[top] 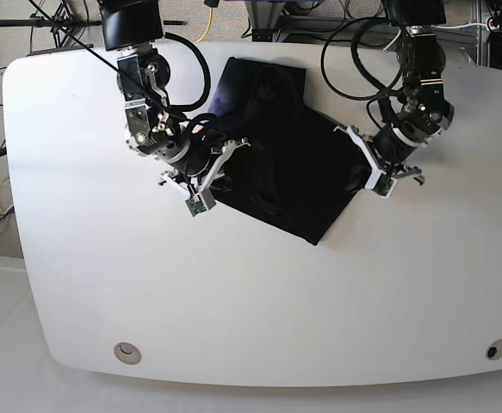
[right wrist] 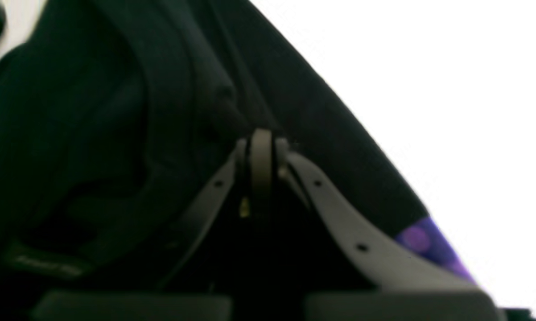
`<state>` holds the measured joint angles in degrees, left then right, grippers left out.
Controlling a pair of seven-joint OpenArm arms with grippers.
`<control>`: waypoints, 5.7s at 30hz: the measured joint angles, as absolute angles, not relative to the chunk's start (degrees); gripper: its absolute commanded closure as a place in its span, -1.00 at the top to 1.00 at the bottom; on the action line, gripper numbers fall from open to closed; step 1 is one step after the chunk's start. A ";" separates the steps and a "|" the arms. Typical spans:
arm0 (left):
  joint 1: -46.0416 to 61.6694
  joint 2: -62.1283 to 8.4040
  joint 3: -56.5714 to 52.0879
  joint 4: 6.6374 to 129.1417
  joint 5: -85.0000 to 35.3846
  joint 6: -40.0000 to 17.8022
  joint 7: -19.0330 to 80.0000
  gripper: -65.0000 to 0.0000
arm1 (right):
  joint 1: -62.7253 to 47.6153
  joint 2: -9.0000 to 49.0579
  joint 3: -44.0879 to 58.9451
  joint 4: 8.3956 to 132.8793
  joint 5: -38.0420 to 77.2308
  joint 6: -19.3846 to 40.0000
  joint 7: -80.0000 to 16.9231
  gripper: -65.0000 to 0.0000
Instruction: Fold the T-shirt properly
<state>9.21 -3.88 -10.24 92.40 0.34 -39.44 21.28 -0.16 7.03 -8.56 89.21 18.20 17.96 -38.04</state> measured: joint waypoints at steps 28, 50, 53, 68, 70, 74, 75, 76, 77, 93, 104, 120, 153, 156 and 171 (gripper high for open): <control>19.94 -3.49 -6.87 107.02 0.43 -39.70 33.50 -0.92 | 9.72 6.96 -9.13 87.55 17.91 18.57 -42.85 -0.99; 10.59 -3.46 -4.91 91.13 -0.43 -39.75 27.51 -0.96 | -4.19 3.44 -6.74 110.80 18.37 18.24 -45.98 -0.98; 9.34 -4.38 -4.49 90.13 -0.71 -39.94 27.92 -0.98 | -4.99 3.20 -6.76 110.02 18.22 18.20 -46.48 -0.99; 1.98 -9.28 -4.45 83.33 -1.41 -40.71 29.08 -0.96 | -9.63 3.36 -4.49 98.28 16.69 18.65 -38.11 -0.98; 1.48 -9.21 -4.49 82.91 -0.82 -40.47 28.99 -0.96 | -9.78 3.44 -4.43 97.93 16.40 18.61 -38.13 -0.98; 1.41 -8.38 -4.64 82.19 -0.36 -40.29 27.55 -0.97 | -10.00 3.51 -4.08 98.08 16.56 19.09 -38.06 -0.99; 1.39 -7.84 -4.56 82.00 -0.43 -40.05 27.31 -0.97 | -9.87 3.51 -3.77 98.26 16.58 19.09 -38.17 -0.99; 1.39 -7.14 -4.49 81.89 -0.40 -39.57 27.05 -0.97 | -9.72 3.49 -3.36 98.48 16.73 19.07 -38.20 -0.99; 1.30 -6.48 -4.45 81.89 -0.16 -39.20 26.92 -0.97 | -9.54 3.49 -3.29 98.67 16.69 19.00 -38.17 -0.99; 1.85 -4.12 -3.75 82.85 0.23 -39.88 26.41 -0.96 | -7.73 4.14 -4.25 98.02 16.49 18.41 -39.07 -1.00; 1.93 -3.62 -3.75 87.81 -0.30 -39.40 27.51 -0.96 | -4.71 2.61 -5.43 99.63 16.49 18.59 -42.89 -1.00; 5.72 -2.17 -4.38 102.67 -1.43 -38.28 28.97 -0.94 | -2.98 2.22 -3.60 100.82 16.29 19.03 -44.16 -1.00; 12.27 -2.24 -5.87 98.76 -1.54 -38.26 29.06 -0.96 | -2.92 3.51 -11.66 90.30 15.42 18.20 -37.67 -1.00; 12.27 -2.48 -5.41 97.08 -1.43 -38.46 27.18 -0.97 | -3.09 3.53 -11.73 90.54 15.42 18.04 -37.36 -1.00; 10.68 -3.01 -4.12 89.27 -2.20 -38.22 16.84 -0.98 | -2.79 5.65 -7.51 91.92 15.14 17.89 -36.58 -1.00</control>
